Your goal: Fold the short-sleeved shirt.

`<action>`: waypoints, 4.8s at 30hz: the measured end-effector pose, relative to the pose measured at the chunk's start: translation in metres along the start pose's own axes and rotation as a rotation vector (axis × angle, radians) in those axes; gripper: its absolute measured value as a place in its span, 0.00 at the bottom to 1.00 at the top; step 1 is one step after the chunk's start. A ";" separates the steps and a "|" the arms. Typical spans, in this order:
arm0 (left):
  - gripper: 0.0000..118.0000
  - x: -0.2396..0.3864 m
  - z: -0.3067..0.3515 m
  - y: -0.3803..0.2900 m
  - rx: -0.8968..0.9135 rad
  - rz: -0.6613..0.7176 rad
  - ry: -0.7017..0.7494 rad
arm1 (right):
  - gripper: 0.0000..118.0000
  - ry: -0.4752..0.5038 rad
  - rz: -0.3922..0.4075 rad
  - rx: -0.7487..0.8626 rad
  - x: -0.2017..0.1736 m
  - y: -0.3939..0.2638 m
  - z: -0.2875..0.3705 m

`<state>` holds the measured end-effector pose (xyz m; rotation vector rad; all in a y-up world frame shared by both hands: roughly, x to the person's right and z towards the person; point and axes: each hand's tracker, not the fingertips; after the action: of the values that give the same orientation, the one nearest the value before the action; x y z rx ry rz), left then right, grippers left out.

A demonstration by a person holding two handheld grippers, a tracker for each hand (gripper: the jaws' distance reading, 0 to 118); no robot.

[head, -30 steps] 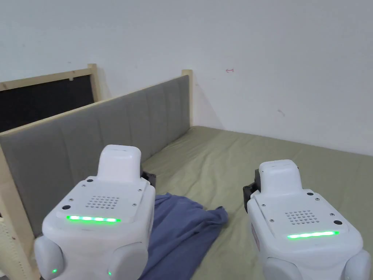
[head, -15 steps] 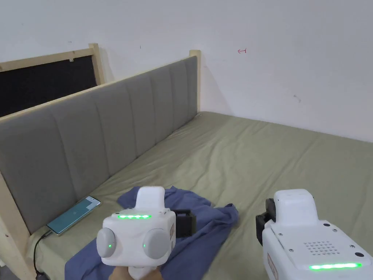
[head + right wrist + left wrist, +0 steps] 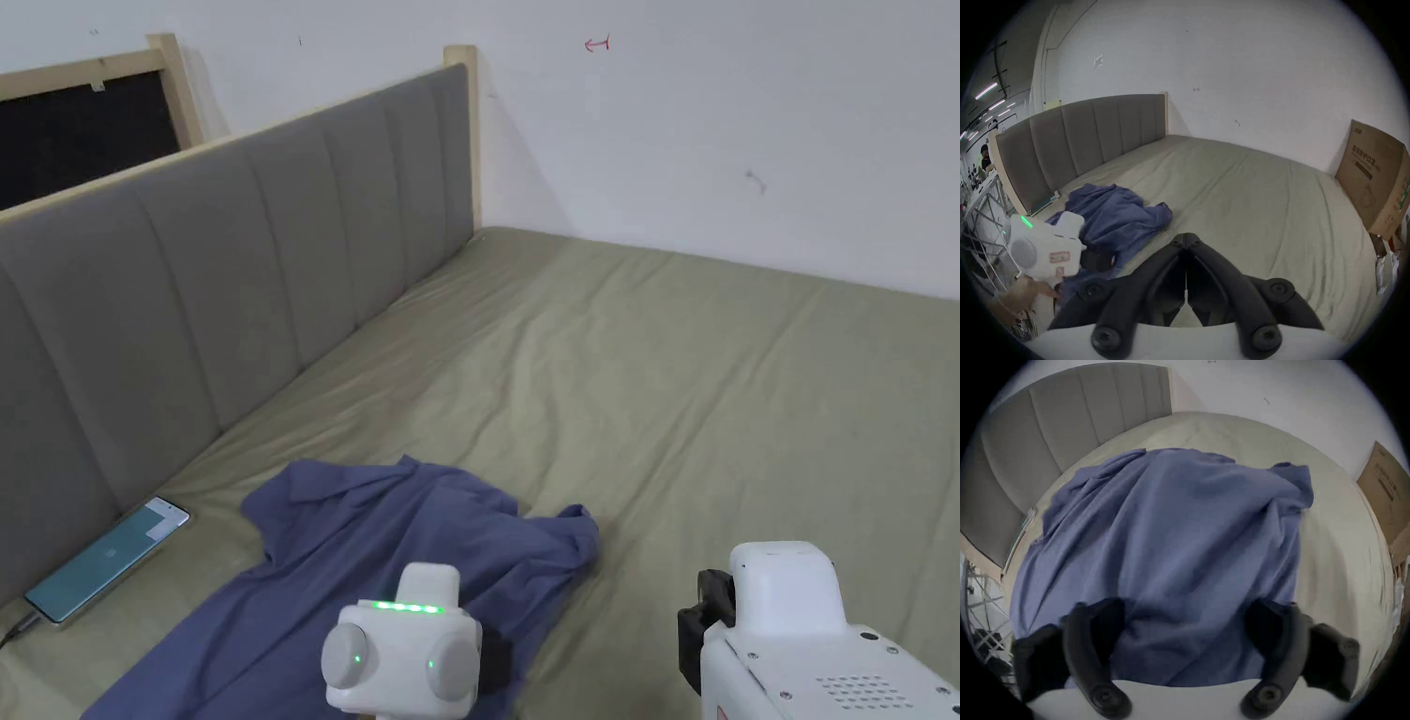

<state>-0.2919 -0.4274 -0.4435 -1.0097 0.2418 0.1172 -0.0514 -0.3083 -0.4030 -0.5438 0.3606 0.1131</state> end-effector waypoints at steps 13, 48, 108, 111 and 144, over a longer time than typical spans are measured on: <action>0.08 -0.033 0.029 0.032 -0.019 0.184 -0.005 | 0.00 0.000 -0.075 -0.010 0.018 -0.009 0.030; 0.10 0.476 0.130 -0.181 -0.217 -0.768 -0.654 | 0.00 -0.675 -0.588 0.145 0.294 -0.095 0.280; 0.03 0.204 0.034 0.084 -0.035 -0.352 -0.296 | 0.82 -0.327 -0.340 -0.504 0.416 -0.064 -0.019; 0.03 0.203 0.033 0.086 -0.035 -0.358 -0.292 | 0.70 -0.348 -0.284 -0.700 0.427 -0.090 -0.058; 0.03 0.119 0.317 0.142 0.462 -0.284 -0.256 | 0.02 -0.437 -0.462 -0.006 0.423 0.124 0.277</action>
<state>-0.1602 -0.0852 -0.4300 -0.5524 -0.1086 -0.0672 0.4020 -0.0528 -0.3974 -0.5795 -0.1947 -0.2120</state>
